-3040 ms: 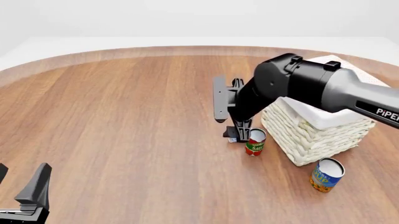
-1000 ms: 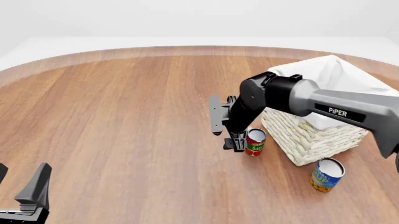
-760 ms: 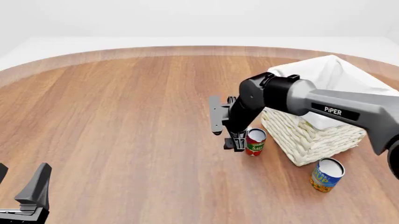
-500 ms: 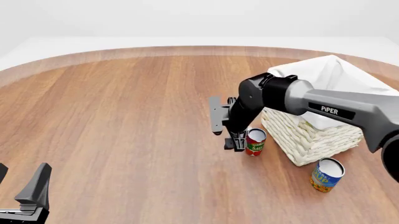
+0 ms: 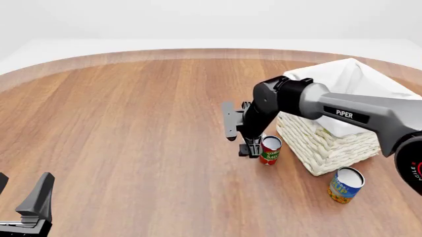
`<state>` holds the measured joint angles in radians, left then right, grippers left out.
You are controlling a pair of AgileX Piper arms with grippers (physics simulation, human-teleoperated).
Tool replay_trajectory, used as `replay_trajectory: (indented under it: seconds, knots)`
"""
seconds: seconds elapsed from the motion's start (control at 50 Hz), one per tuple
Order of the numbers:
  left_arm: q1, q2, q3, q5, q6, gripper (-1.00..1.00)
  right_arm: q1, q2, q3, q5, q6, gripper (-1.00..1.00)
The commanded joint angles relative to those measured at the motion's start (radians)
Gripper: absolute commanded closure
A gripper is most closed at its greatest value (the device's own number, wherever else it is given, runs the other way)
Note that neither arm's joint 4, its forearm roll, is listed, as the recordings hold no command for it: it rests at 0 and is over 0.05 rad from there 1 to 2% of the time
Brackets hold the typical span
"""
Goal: Pick up the alphabet soup and the cream cheese box, and put them in the basket.
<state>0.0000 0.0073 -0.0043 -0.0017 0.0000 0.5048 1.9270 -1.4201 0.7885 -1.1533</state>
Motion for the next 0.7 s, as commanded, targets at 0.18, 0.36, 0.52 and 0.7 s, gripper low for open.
replay_trajectory:
  seconds: [0.18, 0.36, 0.52, 0.7]
  knots:
    - [0.0, 0.0, 0.0, 0.0, 0.0, -1.0, -0.018, 0.035, -0.049, 0.025, -0.009, -1.0]
    - [0.0, 0.0, 0.0, 0.0, 0.0, -1.0, -0.031, 0.048, -0.066, 0.03, -0.018, -1.0]
    - [0.0, 0.0, 0.0, 0.0, 0.0, -1.0, -0.033, 0.062, -0.067, 0.014, -0.019, -1.0]
    - [0.0, 0.0, 0.0, 0.0, 0.0, -1.0, -0.031, 0.077, -0.091, 0.024, -0.018, -1.0]
